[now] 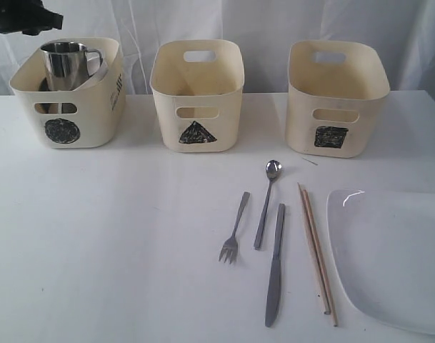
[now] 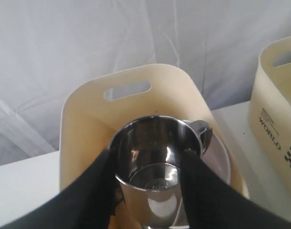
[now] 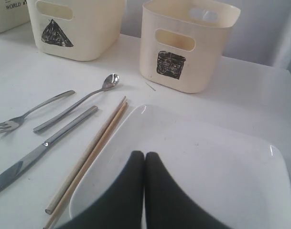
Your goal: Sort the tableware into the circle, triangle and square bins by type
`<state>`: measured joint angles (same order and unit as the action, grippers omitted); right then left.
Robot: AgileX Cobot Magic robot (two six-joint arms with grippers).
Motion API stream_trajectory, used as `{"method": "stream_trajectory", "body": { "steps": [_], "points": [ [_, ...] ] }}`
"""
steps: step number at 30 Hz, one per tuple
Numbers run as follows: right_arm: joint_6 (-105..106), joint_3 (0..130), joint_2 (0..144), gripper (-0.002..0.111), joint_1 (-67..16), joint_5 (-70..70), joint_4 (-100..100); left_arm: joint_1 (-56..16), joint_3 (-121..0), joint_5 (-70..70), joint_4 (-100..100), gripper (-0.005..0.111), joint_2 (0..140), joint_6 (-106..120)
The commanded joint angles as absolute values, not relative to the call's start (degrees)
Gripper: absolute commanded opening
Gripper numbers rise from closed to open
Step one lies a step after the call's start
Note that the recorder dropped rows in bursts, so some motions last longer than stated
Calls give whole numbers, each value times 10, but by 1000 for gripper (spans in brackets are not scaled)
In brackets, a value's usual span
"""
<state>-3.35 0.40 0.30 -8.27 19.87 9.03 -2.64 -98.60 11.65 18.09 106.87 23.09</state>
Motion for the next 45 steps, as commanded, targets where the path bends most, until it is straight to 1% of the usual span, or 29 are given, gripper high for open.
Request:
{"method": "stream_trajectory", "body": {
  "steps": [1,2,4,10,11,16,22,26,30,32,36,38,45],
  "points": [
    [-34,0,0,0,-80,197,90,-24,-912,114,187,48,988,229],
    [-34,0,0,0,-80,197,90,-24,-886,103,187,47,966,228],
    [-34,0,0,0,-80,197,90,-24,-831,80,187,41,925,224],
    [-34,0,0,0,-80,197,90,-24,-667,57,195,4,781,163],
    [-34,0,0,0,-80,197,90,-24,-645,56,195,0,762,160],
    [-34,0,0,0,-80,197,90,-24,-531,54,195,0,647,152],
    [-34,0,0,0,-80,197,90,-24,-424,55,195,0,513,152],
    [-34,0,0,0,-80,197,90,-24,-326,55,195,0,370,152],
    [-34,0,0,0,-80,197,90,-24,-260,91,196,0,243,139],
    [-34,0,0,0,-80,197,90,-24,-238,135,196,0,180,124],
    [-34,0,0,0,-80,197,90,-24,-237,245,196,0,129,102],
    [-34,0,0,0,-80,197,90,-24,-237,267,196,0,123,102],
    [-34,0,0,0,-80,197,90,-24,-237,265,199,0,123,103]
  ]
}}
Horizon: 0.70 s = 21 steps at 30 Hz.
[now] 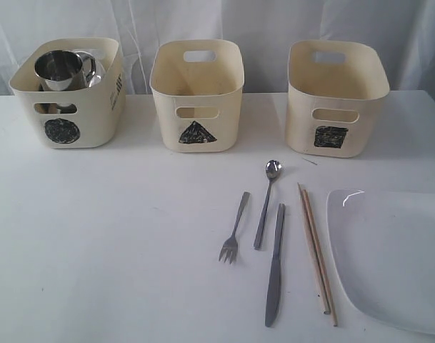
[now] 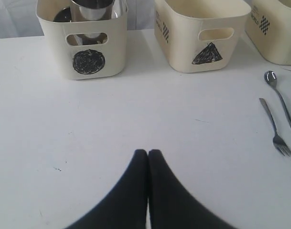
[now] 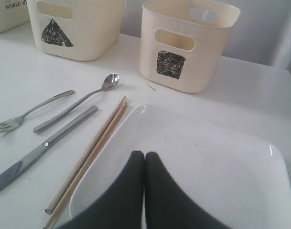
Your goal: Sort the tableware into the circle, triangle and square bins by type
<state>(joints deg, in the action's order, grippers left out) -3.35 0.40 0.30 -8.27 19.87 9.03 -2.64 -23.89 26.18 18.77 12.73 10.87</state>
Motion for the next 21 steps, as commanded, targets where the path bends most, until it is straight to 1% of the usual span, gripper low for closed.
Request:
{"method": "stream_trajectory", "body": {
  "steps": [1,5,9,15,21],
  "points": [
    [-34,0,0,0,-80,197,90,-24,-237,265,199,0,123,105],
    [-34,0,0,0,-80,197,90,-24,-227,265,199,0,115,125],
    [-34,0,0,0,-80,197,90,-24,-178,256,200,0,81,126],
    [-34,0,0,0,-80,197,90,-24,-72,140,211,0,2,126],
    [-34,0,0,0,-80,197,90,-24,-4,55,211,0,0,116]
  ]
}}
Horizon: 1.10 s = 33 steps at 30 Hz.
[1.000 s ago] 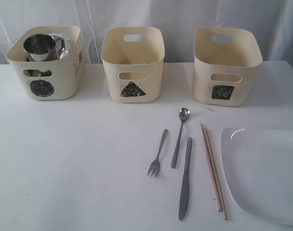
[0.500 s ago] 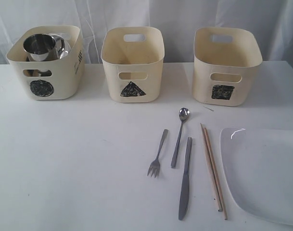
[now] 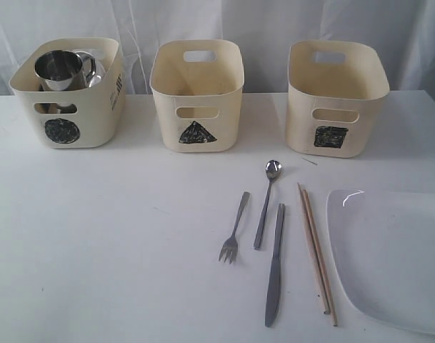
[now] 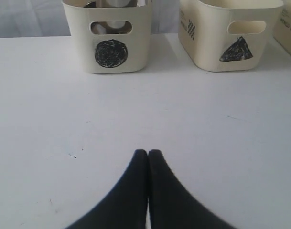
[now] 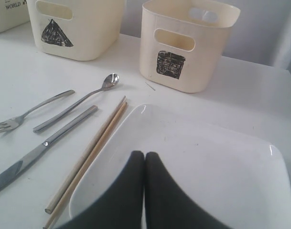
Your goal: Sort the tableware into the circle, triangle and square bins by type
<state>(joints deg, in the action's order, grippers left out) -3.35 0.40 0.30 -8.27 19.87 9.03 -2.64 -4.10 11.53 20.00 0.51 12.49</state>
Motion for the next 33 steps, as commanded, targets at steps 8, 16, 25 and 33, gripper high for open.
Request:
{"method": "stream_trajectory", "body": {
  "steps": [8,16,25,33],
  "points": [
    [-34,0,0,0,-80,197,90,-24,0,30,128,0,0,28],
    [-34,0,0,0,-80,197,90,-24,0,30,109,0,0,11],
    [-34,0,0,0,-80,197,90,-24,0,30,109,0,0,13],
    [-34,0,0,0,-80,197,90,-24,0,30,109,0,0,14]
  ]
}}
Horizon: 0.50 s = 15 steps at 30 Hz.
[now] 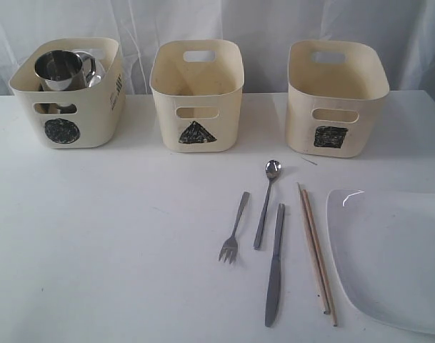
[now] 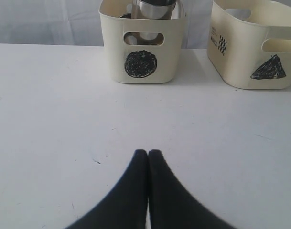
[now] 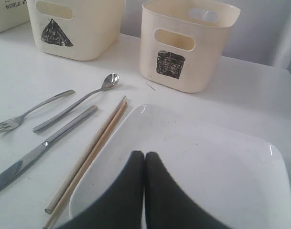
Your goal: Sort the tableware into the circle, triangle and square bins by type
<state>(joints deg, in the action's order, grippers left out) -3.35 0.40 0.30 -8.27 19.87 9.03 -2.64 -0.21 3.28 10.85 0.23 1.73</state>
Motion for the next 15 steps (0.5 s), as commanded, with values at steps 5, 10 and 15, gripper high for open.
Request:
{"method": "stream_trajectory", "body": {
  "steps": [5,10,15],
  "points": [
    [-34,0,0,0,-80,197,90,-24,0,30,109,0,0,14],
    [-25,0,0,0,-80,207,97,-24,0,30,109,0,0,14],
    [-162,0,0,0,-80,105,-11,-24,0,30,109,0,0,14]
  ]
}}
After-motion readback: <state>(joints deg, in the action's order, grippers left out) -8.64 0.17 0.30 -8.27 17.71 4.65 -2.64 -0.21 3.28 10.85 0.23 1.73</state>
